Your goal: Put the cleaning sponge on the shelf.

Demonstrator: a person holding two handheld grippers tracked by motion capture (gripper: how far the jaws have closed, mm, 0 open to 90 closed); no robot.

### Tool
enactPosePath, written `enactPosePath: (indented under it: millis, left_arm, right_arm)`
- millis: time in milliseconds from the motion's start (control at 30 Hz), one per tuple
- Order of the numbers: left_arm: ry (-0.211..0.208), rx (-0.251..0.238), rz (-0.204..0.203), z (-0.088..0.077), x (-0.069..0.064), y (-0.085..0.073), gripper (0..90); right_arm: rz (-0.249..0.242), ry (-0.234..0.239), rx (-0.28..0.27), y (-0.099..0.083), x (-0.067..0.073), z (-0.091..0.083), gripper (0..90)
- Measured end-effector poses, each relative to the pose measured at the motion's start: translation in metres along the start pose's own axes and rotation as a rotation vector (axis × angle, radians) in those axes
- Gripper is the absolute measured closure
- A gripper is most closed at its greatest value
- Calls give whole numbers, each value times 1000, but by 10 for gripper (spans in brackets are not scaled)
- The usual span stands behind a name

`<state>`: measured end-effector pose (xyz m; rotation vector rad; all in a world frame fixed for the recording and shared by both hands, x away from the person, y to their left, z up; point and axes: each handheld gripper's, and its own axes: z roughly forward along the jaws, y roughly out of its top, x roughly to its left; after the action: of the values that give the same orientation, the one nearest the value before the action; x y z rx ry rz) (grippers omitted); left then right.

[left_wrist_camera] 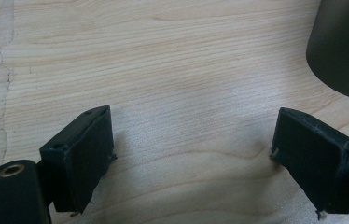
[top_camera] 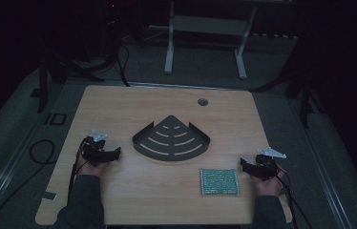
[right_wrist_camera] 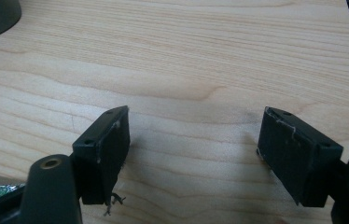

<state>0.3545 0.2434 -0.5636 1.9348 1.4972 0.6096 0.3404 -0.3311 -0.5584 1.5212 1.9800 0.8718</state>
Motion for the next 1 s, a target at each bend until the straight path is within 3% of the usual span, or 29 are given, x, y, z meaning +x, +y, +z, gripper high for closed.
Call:
enactPosePath:
  millis: [400, 500, 667, 800, 833, 1000]
  left_arm:
    - [0, 0, -1, 0, 0, 0, 131]
    - [0, 0, -1, 0, 0, 0, 131]
    - [0, 0, -1, 0, 0, 0, 131]
    - [0, 1, 0, 0, 0, 0, 131]
    - [0, 1, 0, 0, 0, 0, 131]
    - [0, 1, 0, 0, 0, 0, 130]
  right_arm:
    - [-2, 10, 0, 0, -1, -1, 257]
    - [-4, 5, -7, -1, -1, -3, 322]
    - [11, 38, -10, -1, -1, -7, 452]
    - [-5, 39, -26, 1, 2, -13, 542]
    - [-27, 51, -36, 2, 5, -18, 640]
    - [-113, 59, -66, 8, 19, -34, 816]
